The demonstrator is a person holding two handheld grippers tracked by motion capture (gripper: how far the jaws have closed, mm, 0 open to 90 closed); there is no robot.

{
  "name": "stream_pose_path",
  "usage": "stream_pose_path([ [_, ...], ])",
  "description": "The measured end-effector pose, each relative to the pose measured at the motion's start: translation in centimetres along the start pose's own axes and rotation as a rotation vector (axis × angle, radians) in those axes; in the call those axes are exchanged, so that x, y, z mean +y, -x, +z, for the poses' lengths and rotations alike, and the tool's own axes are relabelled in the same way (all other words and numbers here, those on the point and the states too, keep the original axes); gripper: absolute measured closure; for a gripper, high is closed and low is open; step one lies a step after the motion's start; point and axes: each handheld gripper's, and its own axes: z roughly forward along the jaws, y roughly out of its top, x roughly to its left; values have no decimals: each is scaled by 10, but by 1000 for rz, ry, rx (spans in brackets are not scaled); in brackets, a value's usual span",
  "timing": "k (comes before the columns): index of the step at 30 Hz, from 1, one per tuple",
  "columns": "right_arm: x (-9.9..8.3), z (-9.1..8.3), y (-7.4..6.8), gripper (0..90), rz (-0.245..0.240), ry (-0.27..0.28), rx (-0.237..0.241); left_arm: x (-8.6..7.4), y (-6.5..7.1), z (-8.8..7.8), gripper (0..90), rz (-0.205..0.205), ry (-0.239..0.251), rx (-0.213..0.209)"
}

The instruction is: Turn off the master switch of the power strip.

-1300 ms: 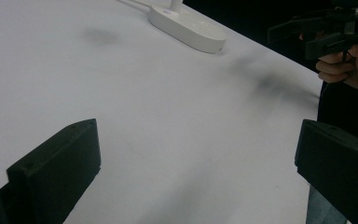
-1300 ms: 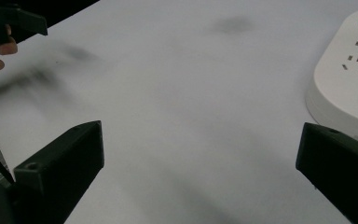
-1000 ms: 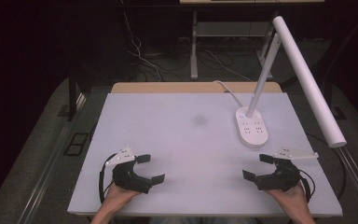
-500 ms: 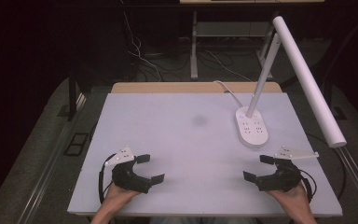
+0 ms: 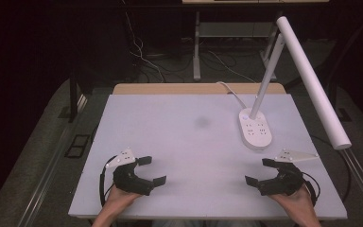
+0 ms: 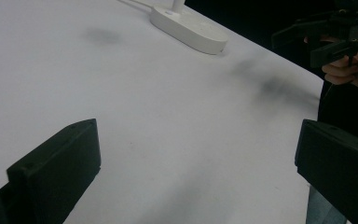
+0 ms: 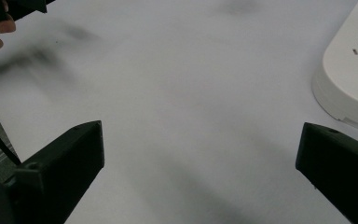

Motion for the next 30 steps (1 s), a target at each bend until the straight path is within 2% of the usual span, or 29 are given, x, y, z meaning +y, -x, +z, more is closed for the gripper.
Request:
stream_pose_path([
  [16,24,3,4,3,-26,-40,-1,0,0,0,0,-3,-1,-3],
  [30,52,4,7,4,-47,-54,-16,0,0,0,0,-6,4,2],
])
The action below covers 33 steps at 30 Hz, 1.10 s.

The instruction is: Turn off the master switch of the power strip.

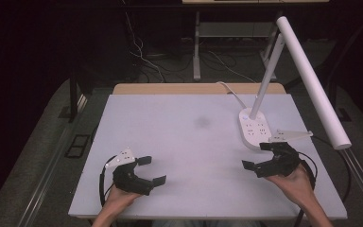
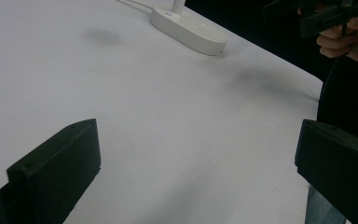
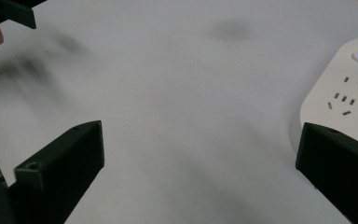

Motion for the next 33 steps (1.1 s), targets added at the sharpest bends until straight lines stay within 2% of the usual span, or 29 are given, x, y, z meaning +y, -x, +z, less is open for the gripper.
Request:
stream_pose_path([
  [17,28,5,10,4,-7,-22,-20,0,-1,-1,0,-2,7,3],
  [33,47,22,22,4,-28,-62,-57,0,-1,-2,0,-1,7,4],
])
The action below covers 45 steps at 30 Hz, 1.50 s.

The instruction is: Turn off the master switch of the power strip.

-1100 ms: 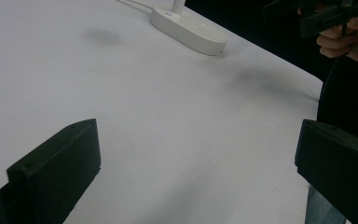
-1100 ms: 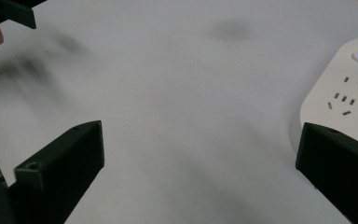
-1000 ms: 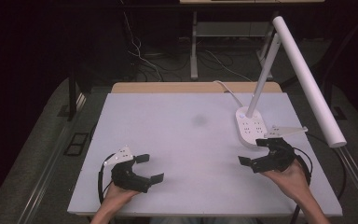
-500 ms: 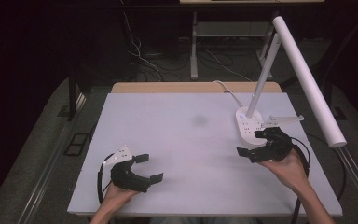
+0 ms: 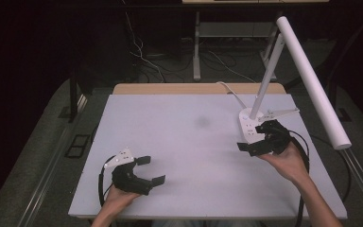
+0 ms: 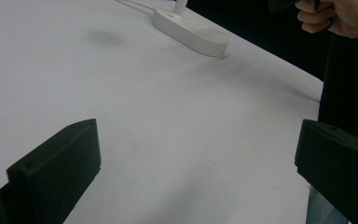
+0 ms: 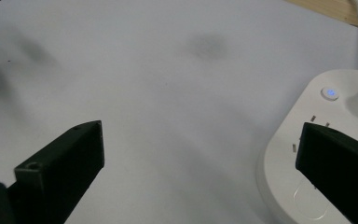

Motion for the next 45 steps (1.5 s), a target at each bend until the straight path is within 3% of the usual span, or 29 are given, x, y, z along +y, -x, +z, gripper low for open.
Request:
stream_pose_path([
  [8,9,8,5,4,-8,-14,-14,0,-1,-1,0,-2,2,2],
  [13,15,13,7,4,-30,-35,-53,0,-1,0,0,-3,0,2],
  [18,24,14,10,65,-61,-38,-80,0,-1,0,0,-3,0,2],
  [20,26,14,10,133,-75,-50,-91,0,-1,0,0,-3,1,2],
  [28,40,23,14,255,-103,-71,-135,0,-1,0,0,-3,1,0],
  [41,50,43,31,575,-93,-129,-194,0,-1,-2,0,2,5,9],
  [45,52,48,35,699,-91,-122,-210,0,-1,0,0,11,-3,3],
])
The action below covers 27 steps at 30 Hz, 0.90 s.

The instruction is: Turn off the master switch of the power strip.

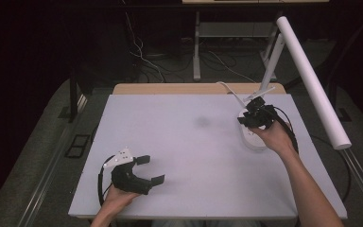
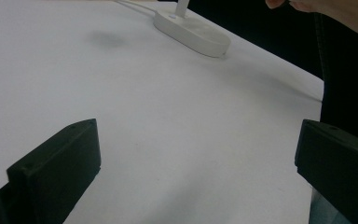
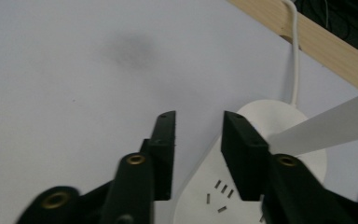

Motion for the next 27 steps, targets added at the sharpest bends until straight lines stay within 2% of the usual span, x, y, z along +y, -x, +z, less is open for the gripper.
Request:
stream_pose_path([
  [7,6,7,5,889,-3,2,-34,0,1,2,0,10,-12,-4],
  [17,12,18,11,890,8,-26,-61,0,0,2,0,9,-12,-1],
  [27,10,35,23,891,32,-45,-91,0,-1,1,0,8,-13,1],
])
